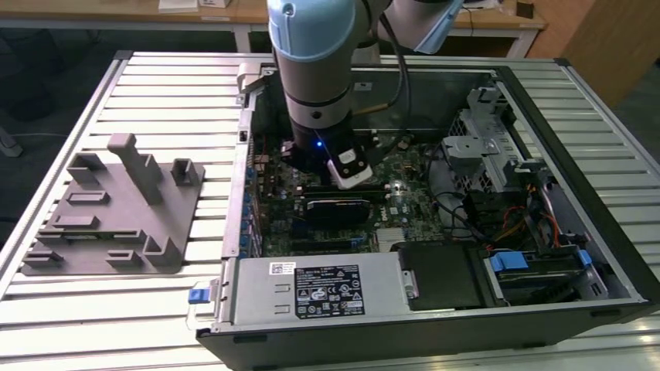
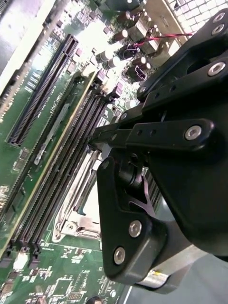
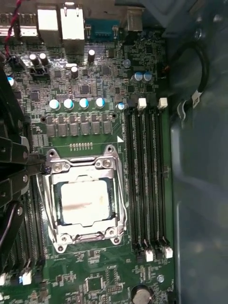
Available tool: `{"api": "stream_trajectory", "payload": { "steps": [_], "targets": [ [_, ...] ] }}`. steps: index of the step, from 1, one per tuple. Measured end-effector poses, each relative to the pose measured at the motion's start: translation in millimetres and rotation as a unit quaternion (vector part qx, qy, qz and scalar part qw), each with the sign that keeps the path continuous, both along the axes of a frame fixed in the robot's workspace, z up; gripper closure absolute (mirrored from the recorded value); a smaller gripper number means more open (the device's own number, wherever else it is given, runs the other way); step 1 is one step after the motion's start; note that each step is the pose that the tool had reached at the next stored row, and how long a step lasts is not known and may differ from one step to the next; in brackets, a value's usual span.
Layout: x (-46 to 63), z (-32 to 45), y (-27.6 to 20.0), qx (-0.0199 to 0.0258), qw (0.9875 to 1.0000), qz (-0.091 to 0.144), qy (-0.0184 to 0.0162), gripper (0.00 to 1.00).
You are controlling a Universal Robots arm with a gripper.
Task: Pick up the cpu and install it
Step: 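Install the second cpu locking lever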
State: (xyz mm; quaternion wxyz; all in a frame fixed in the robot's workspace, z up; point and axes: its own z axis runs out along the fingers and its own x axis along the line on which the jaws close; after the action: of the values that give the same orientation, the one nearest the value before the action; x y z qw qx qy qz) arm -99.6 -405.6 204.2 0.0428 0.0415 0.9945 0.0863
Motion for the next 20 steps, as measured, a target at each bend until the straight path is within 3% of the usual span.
{"api": "stream_trajectory", "payload": {
  "steps": [20],
  "targets": [
    [0.2,-11.4,0.4,0.0314,0.9995,0.005,-0.0009,0.89]
  ]
}}
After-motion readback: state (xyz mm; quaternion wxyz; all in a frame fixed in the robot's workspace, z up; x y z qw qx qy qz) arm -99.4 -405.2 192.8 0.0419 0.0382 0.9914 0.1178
